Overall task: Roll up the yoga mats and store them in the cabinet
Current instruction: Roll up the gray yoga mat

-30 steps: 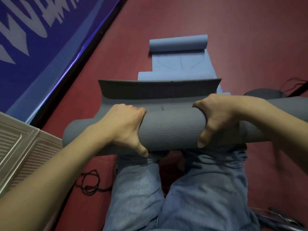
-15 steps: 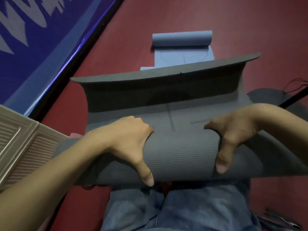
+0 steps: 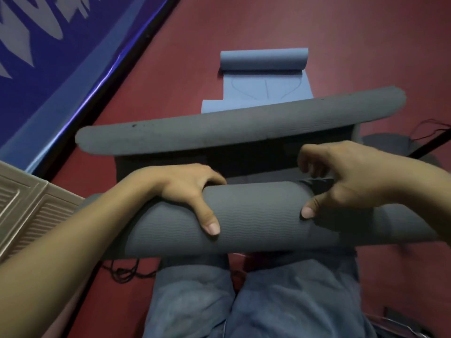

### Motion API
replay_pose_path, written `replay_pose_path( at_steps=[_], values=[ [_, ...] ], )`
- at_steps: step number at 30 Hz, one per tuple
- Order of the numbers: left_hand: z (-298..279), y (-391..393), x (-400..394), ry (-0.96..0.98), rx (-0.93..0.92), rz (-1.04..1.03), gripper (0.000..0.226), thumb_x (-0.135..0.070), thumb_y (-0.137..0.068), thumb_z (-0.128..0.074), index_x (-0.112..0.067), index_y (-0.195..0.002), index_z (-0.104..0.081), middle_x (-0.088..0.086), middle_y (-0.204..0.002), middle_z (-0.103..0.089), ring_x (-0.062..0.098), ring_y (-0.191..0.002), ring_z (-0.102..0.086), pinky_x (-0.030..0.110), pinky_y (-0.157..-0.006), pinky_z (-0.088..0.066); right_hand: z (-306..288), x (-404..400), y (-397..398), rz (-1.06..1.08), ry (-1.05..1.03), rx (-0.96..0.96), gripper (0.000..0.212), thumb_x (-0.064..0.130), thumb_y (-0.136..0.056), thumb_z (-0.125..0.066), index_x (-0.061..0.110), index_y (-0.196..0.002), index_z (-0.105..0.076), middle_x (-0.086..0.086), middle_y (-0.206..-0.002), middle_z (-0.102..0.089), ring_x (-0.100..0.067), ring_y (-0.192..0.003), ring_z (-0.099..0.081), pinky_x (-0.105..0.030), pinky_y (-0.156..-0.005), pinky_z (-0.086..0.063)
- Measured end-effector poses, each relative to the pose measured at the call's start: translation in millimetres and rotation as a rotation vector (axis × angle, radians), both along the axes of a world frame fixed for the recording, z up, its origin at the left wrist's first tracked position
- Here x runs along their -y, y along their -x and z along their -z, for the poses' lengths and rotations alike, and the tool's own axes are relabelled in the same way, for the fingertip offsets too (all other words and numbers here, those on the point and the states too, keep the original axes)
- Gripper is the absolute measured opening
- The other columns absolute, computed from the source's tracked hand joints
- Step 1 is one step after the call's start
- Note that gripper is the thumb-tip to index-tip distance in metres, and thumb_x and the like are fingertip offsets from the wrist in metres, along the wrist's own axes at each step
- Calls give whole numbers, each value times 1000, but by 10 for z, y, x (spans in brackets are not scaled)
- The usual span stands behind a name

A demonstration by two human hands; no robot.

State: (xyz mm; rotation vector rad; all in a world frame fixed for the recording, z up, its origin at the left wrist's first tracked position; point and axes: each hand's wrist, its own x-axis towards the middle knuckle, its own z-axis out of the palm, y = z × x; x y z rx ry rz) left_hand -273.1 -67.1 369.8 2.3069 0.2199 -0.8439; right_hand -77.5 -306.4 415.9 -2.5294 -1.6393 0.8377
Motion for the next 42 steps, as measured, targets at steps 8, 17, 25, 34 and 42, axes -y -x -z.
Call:
replay_pose_path(
  at_steps=[8,17,25,34,42],
  values=[
    [92,138,-330,-65,307,-239,75,-95,-55,-67,-55,-118,-65,-19,-149,-45,1,-139,-40,40,-121,-32,224,-47,23,92,-167,98,21,52,-94,-56,33,-102,-62,8,-99,-65,-21,-92,-62,-41,-83,-54],
    [22,285,-58,-305,680,-390,39,-63,-90,-59,-35,-107,-80,-24,-105,-75,-6,-103,-68,36,-94,-55,293,-278,245,65,-66,350,58,67,-99,-19,27,-88,-60,1,-87,-63,-29,-89,-60,-51,-98,-37],
    [-109,238,221,-677,184,-69,157,-99,-35,-66,-20,-161,-15,-3,-154,-43,21,-136,-45,38,-111,-39,501,-492,135,115,-167,274,72,70,-97,-7,24,-94,-62,-3,-98,-69,-29,-103,-62,-56,-108,-30],
    [-90,70,63,-636,187,-53,144,-99,-28,-68,-34,-151,-30,-13,-131,-60,16,-114,-61,37,-90,-48,481,-566,36,175,-153,261,70,69,-98,-17,25,-98,-70,-7,-95,-69,-30,-84,-55,-38,-71,-35],
    [-304,-44,139,-451,63,-37,102,-92,-29,-77,-38,-113,-56,-21,-95,-63,7,-87,-62,35,-85,-54,395,-569,-59,205,47,155,77,76,-92,-24,17,-107,-72,-14,-112,-67,-33,-94,-57,-40,-79,-43]
  ],
)
